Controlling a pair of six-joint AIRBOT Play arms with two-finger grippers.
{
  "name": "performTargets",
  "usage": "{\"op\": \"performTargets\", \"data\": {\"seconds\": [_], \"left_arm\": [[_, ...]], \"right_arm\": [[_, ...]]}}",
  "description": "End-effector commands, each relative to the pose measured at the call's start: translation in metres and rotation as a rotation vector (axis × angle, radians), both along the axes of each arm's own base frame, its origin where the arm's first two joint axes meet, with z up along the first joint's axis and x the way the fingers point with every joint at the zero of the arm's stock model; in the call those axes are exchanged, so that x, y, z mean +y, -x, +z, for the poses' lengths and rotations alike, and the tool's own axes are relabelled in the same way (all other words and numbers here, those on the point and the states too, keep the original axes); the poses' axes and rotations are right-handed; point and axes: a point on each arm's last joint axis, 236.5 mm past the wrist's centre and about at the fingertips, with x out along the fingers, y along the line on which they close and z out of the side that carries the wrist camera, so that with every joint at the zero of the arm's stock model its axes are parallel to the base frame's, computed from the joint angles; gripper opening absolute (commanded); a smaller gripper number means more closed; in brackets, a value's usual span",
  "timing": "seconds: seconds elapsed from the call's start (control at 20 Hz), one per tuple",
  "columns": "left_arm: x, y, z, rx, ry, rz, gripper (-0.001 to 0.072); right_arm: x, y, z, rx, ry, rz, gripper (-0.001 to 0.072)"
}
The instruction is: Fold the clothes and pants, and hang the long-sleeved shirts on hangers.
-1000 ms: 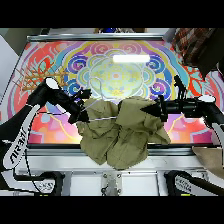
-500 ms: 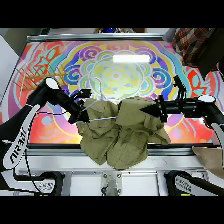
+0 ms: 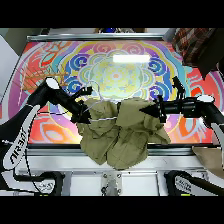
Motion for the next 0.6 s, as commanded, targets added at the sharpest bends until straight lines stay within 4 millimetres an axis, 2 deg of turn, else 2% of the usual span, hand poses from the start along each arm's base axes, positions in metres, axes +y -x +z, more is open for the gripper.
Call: {"op": "performTargets", "data": {"seconds": [0.0,0.3,0.55], "left_arm": [[0.003,-0.004,-0.002,0.02,-0.027,0.056,0.0322],[0.017,-0.013,0.0,0.046,-0.04,0.145,0.0322],[0.025,-0.021,0.005,-0.011,-0.061,0.167,0.0322]], "right_arm": [[0.0,0.001,0.001,-0.011,0.0,0.005,0.001],[0.003,-0.006,0.018,-0.026,-0.071,-0.025,0.0008],[0.005,-0.003,0.03,-0.038,-0.105,-0.013,0.0008]]}}
